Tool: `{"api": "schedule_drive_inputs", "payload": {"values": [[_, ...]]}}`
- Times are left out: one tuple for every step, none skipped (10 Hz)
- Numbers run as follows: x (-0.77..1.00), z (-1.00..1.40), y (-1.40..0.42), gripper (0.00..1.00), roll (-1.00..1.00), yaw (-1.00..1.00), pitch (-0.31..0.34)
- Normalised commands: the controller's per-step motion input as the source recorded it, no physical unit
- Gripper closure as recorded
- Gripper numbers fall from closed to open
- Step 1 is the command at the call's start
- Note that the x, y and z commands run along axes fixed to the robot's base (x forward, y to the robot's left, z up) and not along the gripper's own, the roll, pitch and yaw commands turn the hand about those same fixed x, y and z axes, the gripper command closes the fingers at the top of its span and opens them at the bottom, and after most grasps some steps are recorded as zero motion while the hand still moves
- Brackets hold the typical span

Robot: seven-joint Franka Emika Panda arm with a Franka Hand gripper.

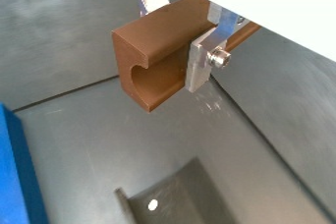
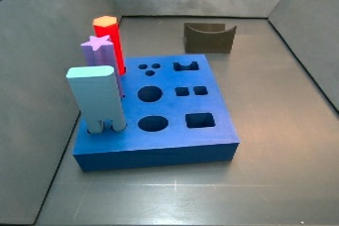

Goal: Pick up the arch object. Move up. Place the arch object on the fixture. Regrasp the arch object. Rotate the arch object. Move to above the board. Insert the arch object.
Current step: Place the arch object on the fixture.

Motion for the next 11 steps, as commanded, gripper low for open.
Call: {"api": "schedule_drive_inputs", "payload": {"values": [[1.00,0.05,-0.20,1.00,-0.18,-1.00,0.097],[1.00,0.05,-0.18,1.00,-0.19,-0.89,0.122],[1.00,0.04,-0.15,1.00,-0.18,-0.56,0.117],[1.00,0.04,-0.13,1.00,-0.17,-0.43,0.116],[1.00,0.04,-0.10,1.00,-0.14,-0.20,0.107],[0.71,-0.29,-1.00,1.00,-1.00,-0.02,0.040],[0.59,-0.28,-0.89,1.00,-1.00,0.00,0.041],[0.54,-0.21,-0.68,1.00,-1.00,0.00,0.040],[0.39,-0.10,-0.29,1.00,-1.00,-0.01,0.046],[0.27,-0.05,-0.15,1.00,-1.00,-0.01,0.059],[0.12,-0.01,-0.04,1.00,-1.00,-0.02,0.081]]}}
